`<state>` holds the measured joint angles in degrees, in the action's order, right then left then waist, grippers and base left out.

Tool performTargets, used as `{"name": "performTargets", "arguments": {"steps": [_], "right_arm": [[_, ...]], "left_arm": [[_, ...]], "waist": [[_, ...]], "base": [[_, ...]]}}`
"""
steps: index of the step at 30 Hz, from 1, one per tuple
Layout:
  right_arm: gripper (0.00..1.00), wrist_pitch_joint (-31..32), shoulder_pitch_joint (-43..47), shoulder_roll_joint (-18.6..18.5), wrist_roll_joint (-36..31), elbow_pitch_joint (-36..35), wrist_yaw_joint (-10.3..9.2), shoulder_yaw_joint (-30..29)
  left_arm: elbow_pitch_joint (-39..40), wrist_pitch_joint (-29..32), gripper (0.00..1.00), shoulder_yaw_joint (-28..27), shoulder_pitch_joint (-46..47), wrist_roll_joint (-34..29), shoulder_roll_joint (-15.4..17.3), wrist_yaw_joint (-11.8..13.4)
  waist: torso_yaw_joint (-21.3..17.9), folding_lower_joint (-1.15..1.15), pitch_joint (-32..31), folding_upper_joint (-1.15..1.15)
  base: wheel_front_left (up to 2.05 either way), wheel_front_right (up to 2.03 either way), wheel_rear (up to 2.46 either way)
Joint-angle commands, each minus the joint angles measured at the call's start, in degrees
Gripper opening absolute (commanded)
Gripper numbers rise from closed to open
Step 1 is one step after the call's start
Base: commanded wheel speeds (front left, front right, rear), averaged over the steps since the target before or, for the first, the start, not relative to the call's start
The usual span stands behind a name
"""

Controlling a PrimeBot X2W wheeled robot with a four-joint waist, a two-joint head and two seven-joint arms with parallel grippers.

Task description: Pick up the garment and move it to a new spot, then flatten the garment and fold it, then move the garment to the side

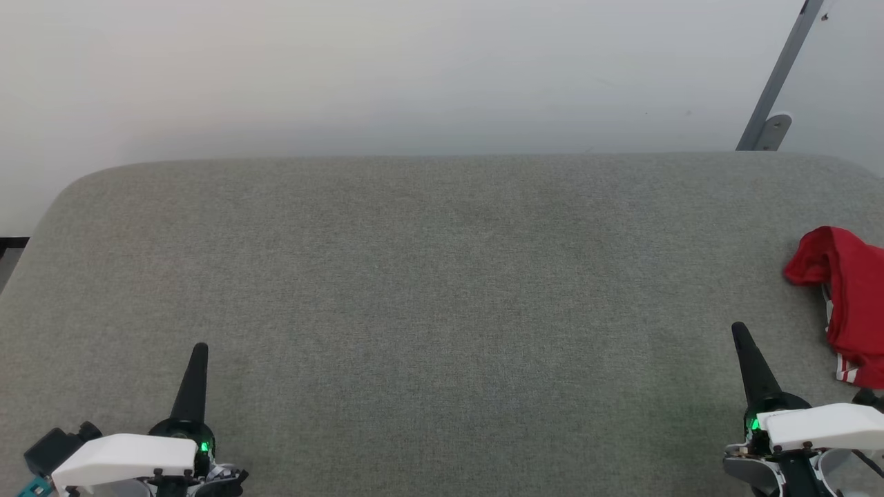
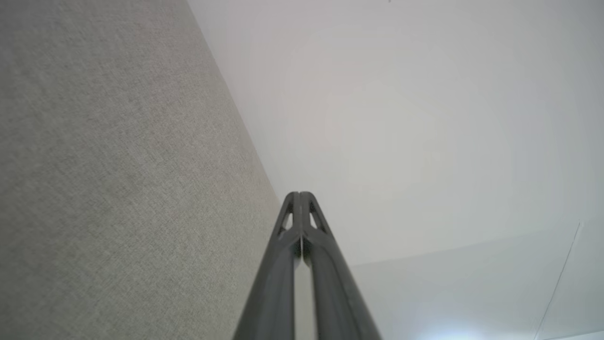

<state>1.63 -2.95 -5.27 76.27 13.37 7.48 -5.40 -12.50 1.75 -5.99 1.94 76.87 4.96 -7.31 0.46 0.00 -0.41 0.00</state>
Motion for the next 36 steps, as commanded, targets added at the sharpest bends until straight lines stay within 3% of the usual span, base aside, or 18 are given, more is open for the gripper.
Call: {"name": "performTargets", "arguments": {"steps": [1,36], "right_arm": [[0.00,0.68,-1.12,0.25,1.53,-0.11,0.02,-0.14],[0.00,4.69,-3.39,2.33,14.49,0.67,0.01,-1.17]], "left_arm": [[0.08,0.54,0.00,-0.31,1.16,1.54,-0.12,-0.22],[-1.42,4.46,0.00,-0.60,4.21,14.03,-1.94,-0.31]], "waist": [[-0.02,0.00,0.03,0.00],[-0.39,0.00,0.51,0.00]], "base": [[0.00,0.00,0.00],[0.00,0.00,0.00]]}}
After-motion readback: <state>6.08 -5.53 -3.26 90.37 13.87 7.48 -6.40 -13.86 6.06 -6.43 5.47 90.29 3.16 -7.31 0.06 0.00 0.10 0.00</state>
